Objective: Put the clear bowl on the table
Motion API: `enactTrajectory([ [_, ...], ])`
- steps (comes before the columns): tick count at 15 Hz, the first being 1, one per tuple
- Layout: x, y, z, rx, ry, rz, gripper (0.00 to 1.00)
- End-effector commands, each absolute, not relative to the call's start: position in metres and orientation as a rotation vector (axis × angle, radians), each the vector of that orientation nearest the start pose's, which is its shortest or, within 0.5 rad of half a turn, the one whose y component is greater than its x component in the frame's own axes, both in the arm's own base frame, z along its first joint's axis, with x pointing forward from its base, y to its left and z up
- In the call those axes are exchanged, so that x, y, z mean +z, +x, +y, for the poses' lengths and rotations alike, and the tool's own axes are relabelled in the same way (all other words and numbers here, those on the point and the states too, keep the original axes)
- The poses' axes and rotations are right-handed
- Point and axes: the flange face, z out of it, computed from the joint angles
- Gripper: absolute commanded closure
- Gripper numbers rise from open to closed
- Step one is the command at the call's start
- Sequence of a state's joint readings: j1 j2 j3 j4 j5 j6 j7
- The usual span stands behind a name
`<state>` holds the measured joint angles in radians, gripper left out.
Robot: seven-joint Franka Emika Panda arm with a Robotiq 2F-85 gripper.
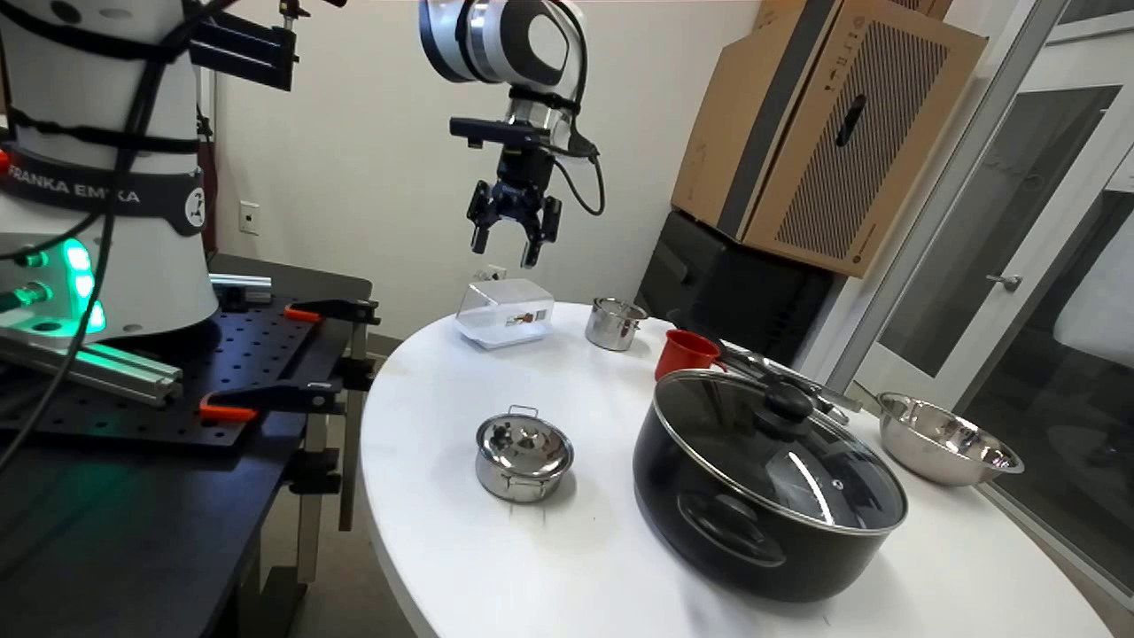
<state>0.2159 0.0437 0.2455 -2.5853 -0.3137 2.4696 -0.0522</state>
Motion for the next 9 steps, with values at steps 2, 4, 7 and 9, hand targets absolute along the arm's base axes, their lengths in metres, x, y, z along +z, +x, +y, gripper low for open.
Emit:
enactTrajectory([
  [2, 0.210, 0.399, 0.199, 0.256, -2.994, -1.347, 0.00],
  [4, 0.209, 0.408, 0.196, 0.290, -2.996, -1.317, 0.00],
  [7, 0.209, 0.398, 0.196, 0.270, -3.017, -1.312, 0.00],
  [9, 0.206, 0.399, 0.196, 0.284, -2.991, -1.338, 0.00],
])
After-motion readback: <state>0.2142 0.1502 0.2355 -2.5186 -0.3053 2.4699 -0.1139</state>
